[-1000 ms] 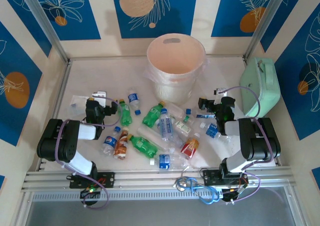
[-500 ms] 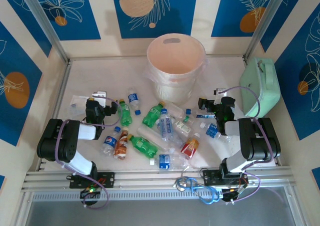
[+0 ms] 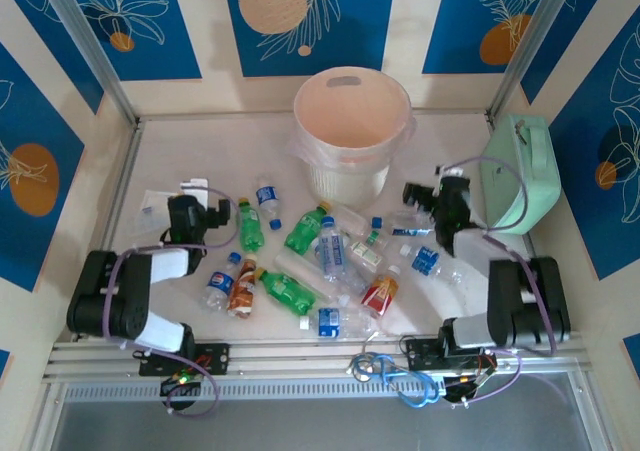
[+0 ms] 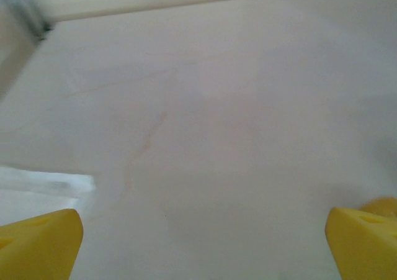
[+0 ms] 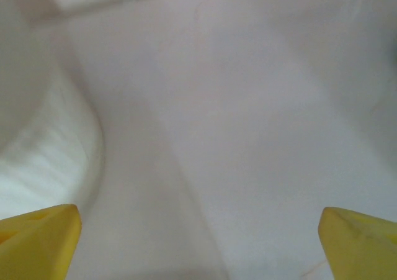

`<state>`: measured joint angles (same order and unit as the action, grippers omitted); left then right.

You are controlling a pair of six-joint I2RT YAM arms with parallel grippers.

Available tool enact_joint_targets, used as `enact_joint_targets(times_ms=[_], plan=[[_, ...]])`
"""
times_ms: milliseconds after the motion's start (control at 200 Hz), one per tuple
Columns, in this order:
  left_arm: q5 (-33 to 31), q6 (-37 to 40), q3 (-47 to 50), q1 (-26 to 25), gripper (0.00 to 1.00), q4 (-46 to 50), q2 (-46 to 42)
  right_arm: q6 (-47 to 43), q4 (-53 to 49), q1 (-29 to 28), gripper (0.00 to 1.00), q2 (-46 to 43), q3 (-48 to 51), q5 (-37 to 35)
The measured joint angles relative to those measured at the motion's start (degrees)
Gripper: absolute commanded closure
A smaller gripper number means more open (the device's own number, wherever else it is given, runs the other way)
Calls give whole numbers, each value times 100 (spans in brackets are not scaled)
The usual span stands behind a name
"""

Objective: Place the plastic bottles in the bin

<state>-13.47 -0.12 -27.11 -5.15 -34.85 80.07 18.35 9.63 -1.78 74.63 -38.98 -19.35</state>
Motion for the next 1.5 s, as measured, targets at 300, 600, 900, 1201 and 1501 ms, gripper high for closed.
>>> enact_joint_targets(times_ms=[300,600,900,1201,1501], plan=[[-101,-1930,-2546,-63,0,3200,-1987,2308,-4155,365,1,-1735,-1314,-57],[918,-2734,-2577,-1996,6,5287,-1943,3434,-7508,-2931,10,-1440,-2264,-850],[1023,-3403,-2468,-2487,10,6334,-1904,3650,-7899,-5442,16,391,-3569,-466],[1005,-3753,-2461,-2476,10,6594,-1871,3764,-7687,-5893,24,2120,-4367,-380],[1001,-3801,-2452,-2444,11,6730,-1884,3646,-7305,-5482,28,2302,-4306,-142]])
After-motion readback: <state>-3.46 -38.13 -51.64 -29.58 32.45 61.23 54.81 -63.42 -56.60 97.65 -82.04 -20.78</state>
